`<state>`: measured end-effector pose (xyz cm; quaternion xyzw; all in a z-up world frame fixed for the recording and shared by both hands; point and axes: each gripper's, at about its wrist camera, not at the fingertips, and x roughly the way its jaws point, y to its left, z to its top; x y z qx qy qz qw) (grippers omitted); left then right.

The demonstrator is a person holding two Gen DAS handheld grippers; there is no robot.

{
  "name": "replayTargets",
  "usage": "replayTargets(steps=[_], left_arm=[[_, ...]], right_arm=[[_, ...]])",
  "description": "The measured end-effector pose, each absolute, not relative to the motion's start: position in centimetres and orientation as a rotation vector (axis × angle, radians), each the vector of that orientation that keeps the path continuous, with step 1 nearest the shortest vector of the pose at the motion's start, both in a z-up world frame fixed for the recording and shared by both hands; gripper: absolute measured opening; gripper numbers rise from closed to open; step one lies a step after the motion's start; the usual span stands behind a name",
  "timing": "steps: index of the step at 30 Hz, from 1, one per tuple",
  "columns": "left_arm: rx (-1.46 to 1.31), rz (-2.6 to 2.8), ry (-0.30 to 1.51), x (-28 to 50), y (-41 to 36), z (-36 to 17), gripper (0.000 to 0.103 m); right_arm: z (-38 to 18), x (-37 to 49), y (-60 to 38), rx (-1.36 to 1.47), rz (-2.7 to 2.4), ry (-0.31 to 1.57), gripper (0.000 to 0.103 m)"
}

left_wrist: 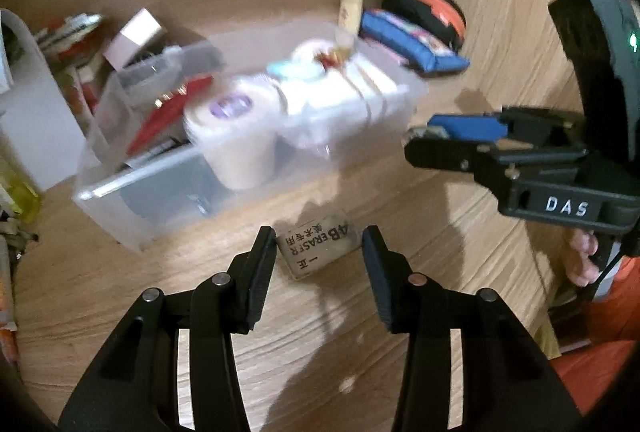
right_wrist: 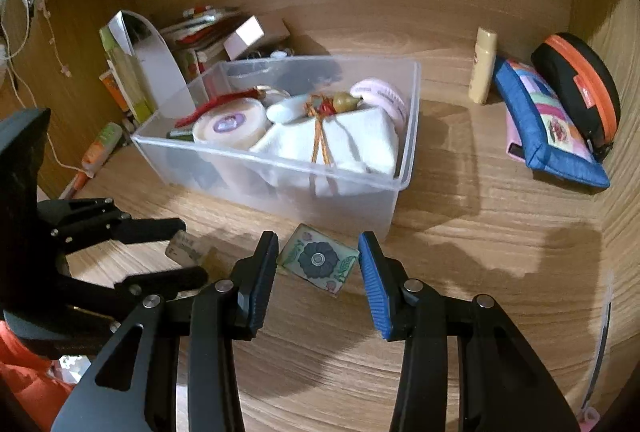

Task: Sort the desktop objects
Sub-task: 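Grasp white eraser with left tool while right tool grasps green chip, then carry eraser in left tool while right tool carries chip, release into bin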

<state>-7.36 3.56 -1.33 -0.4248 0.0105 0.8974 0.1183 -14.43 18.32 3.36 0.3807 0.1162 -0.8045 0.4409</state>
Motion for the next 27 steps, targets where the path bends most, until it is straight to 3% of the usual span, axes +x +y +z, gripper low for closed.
replayTargets(steps=[14,27], left_arm=[[-1.049,2.819,-0.133,-8.1,-1.4,3.7,0.044],[-1.102,2.860,-0.243,-10.5,-5.0,2.4,0.044]], right_arm=[[8.9,-14.4,17.3,0.759,-2.036,0.206,0.038],[7.7,-17.5,16.3,0.821,-2.072,0.202,0.038]])
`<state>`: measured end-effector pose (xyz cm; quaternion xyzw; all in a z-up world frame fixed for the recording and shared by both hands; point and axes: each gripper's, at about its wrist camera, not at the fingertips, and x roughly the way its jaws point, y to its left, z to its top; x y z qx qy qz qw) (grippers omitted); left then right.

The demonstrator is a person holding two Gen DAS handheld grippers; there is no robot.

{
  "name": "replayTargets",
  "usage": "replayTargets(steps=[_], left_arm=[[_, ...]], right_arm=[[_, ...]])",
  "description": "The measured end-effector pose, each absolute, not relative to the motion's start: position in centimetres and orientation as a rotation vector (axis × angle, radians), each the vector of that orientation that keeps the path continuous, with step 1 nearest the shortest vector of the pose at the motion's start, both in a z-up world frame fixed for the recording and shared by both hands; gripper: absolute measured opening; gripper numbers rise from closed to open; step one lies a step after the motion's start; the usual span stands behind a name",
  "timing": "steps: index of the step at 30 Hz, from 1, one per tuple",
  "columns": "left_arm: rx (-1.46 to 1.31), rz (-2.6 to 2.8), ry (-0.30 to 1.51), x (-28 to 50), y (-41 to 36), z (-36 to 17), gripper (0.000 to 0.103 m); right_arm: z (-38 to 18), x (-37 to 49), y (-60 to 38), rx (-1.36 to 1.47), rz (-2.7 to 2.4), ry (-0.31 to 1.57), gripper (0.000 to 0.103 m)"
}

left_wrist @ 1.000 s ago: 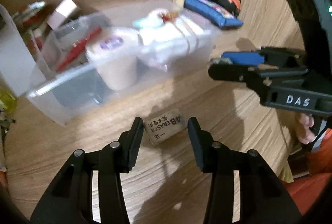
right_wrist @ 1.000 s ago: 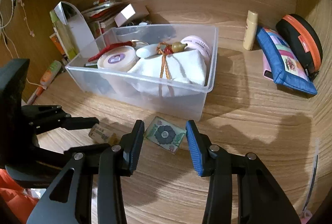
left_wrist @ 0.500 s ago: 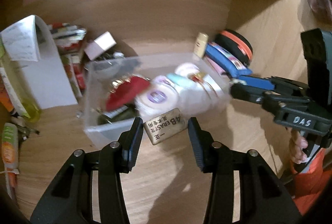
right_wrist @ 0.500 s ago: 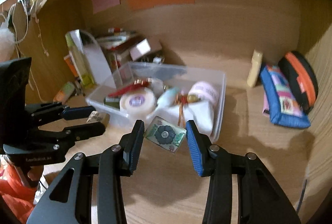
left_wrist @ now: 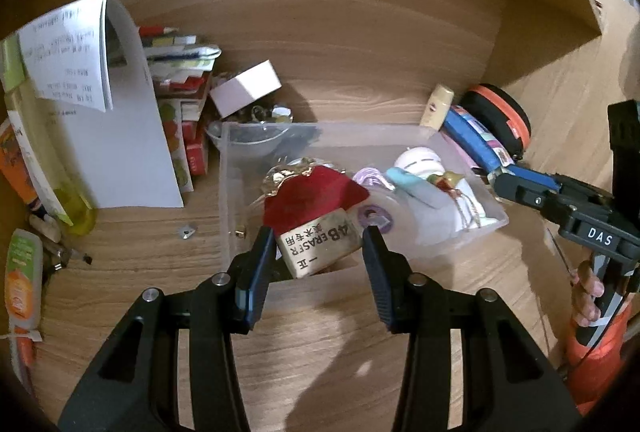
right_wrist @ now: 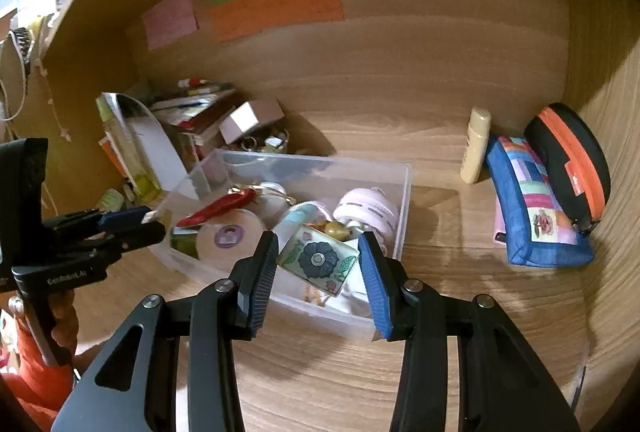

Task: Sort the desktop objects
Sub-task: 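Carry eraser in left tool while right tool carries chip, release into bin, then withdraw both open tools back from the bin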

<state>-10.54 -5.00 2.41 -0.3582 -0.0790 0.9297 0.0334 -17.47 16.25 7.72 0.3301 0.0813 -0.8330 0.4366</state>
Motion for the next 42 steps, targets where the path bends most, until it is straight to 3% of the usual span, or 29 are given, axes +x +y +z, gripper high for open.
replayTargets(steps=[14,21,25,29,34,38,42], left_arm=[[-1.173,2.870,-0.228,-12.0,-5.2,0.6,0.045],[-1.161,2.871,-0.206,-11.9,-4.7,0.7,0.054],[-1.147,2.882,-0.189,-11.5,-4.4,1.1,0.056],[-1.111,2.915,-0.180,-10.9,-4.1,1.6,0.069],[-1.064,2.978,-0.145,-10.1,-3.7,2.3,0.072],[-1.034,3.035,-0.141,-9.5,-3.6,2.5,0.085],[-1.029,3.044,-0.126,-9.1,-3.3,2.6,0.090]], right_arm=[[4.0,-18.8,13.9,0.925,-2.046,0.310,0.038],[4.0,-18.7,13.7,0.922,-2.053,0.330,0.039],[4.4,-18.3,13.9,0.913,-2.046,0.318,0.049],[5.3,-17.5,14.2,0.871,-2.046,0.313,0.061],[6.5,-16.6,14.7,0.824,-2.057,0.300,0.065],[6.9,-16.1,15.2,0.804,-2.078,0.284,0.075],[7.4,-15.7,15.8,0.790,-2.087,0.265,0.076]])
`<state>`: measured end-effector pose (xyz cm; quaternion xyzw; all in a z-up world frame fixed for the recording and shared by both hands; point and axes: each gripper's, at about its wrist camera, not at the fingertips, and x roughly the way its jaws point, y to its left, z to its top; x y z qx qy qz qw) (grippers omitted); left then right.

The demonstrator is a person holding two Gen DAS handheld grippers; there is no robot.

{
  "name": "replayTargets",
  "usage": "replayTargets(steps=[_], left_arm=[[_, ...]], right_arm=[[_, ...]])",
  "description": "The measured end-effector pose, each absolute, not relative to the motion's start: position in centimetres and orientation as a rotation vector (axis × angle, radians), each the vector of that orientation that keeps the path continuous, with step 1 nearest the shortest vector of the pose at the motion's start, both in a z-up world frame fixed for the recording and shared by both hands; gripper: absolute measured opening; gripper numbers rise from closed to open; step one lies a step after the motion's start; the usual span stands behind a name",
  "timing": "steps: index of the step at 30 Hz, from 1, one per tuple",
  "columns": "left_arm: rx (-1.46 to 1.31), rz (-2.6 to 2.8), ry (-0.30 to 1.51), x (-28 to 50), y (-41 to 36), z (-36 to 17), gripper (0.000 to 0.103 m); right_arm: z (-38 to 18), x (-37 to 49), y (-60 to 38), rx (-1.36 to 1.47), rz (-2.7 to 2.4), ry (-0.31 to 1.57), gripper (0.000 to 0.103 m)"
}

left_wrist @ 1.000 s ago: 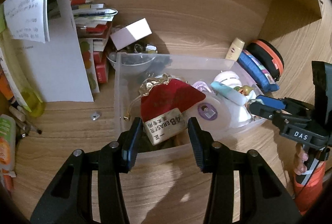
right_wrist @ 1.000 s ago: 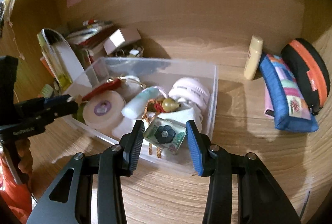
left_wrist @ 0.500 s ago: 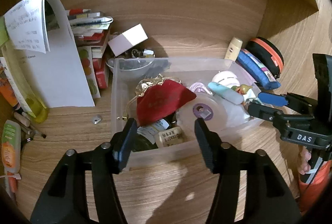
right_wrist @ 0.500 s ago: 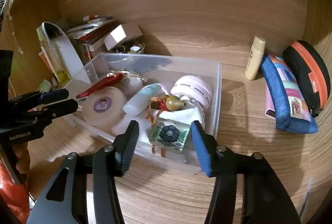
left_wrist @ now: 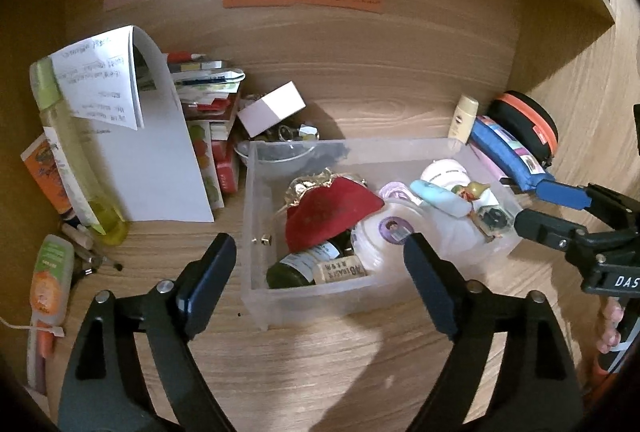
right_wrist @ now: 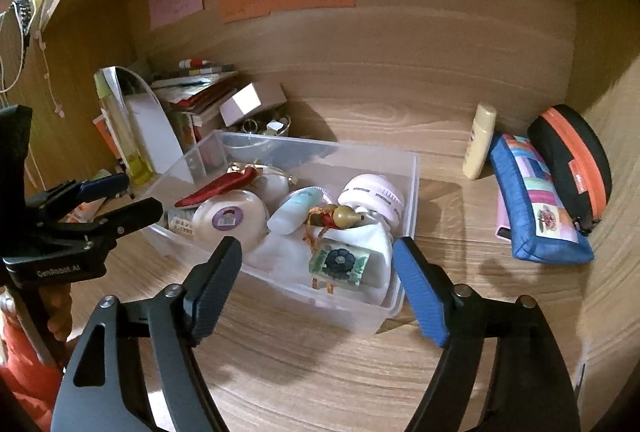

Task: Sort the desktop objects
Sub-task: 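Withdraw both open tools back from the bin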

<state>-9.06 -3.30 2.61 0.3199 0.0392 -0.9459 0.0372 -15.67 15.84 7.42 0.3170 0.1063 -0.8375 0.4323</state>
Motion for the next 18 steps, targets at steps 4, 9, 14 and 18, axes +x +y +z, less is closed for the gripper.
replayTargets(steps=[4,9,14,18], left_arm=[[0.950,-2.893,0.115,-8.5,-3.1,2.7,0.094],[0.949,-2.877,0.138,-8.2,-3.4,2.5,0.094],[0.980,-2.870,0.179,-8.2,-3.8,2.1,0.094],[0.990,-2.870,0.178,-8.1,-3.7,2.0,0.094]], right_arm=[[7.7,-15.2,16.3,0.787,-2.090,0.254,0.077],[7.8,-14.7,16.5,0.779,-2.089,0.259,0.082],[7.7,-14.2,16.6,0.778,-2.082,0.261,0.082],[7.6,-14.1,16.7,0.781,-2.077,0.261,0.082]])
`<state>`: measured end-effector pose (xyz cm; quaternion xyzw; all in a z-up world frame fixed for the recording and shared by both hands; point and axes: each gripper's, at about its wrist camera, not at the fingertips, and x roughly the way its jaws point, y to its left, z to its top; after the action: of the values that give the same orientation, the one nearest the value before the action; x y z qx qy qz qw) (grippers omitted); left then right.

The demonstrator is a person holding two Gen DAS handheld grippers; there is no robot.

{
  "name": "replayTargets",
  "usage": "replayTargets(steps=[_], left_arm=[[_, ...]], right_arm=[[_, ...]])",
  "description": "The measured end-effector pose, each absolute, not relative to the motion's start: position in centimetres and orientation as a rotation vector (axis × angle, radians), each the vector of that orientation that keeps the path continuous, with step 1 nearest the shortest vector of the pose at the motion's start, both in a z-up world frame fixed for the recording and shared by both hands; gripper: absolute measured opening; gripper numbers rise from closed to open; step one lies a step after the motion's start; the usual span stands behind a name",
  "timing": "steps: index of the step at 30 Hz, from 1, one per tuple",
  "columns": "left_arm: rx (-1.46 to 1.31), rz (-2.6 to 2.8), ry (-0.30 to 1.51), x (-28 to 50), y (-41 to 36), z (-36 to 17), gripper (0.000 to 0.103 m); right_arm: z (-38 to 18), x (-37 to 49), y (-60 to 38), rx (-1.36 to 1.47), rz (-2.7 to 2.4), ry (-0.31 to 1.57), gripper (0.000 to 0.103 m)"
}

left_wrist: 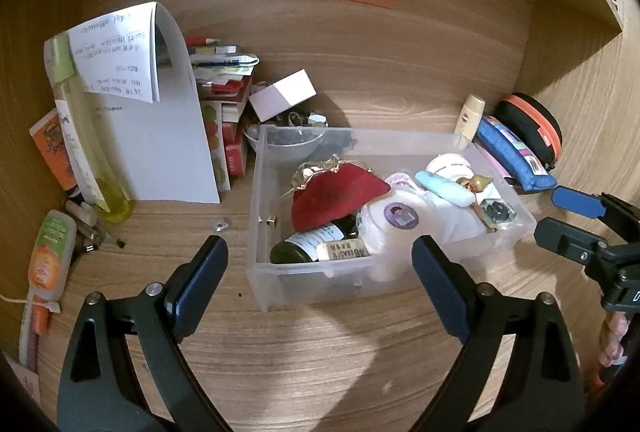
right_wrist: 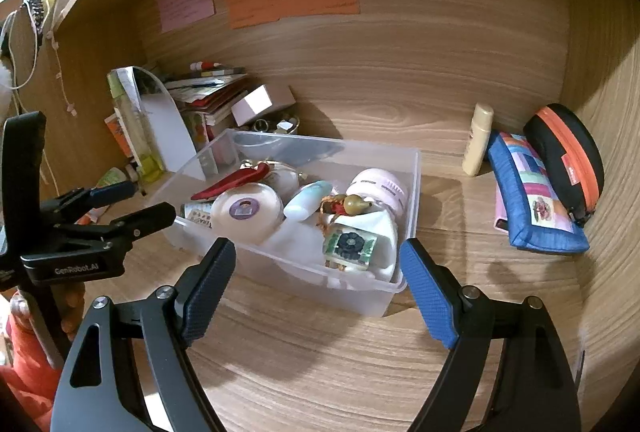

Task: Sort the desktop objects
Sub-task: 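Withdraw both open tools back from the bin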

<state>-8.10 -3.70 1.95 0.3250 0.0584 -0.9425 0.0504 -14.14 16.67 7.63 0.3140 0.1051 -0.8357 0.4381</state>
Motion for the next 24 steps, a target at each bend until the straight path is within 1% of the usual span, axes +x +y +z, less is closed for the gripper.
replayTargets(steps=[13,24], left_arm=[[0.988,-2.895,0.182,-7.9,-3.4,2.4,0.094],[0.992,-2.916,0.109,-7.9,-2.2,2.4,0.094]], right_arm=[[7.6,-14.1,16.9,0.790,-2.075,0.261,0.082],[7.5,-14.4,16.9,0.806,-2.068,0.257,0.082]])
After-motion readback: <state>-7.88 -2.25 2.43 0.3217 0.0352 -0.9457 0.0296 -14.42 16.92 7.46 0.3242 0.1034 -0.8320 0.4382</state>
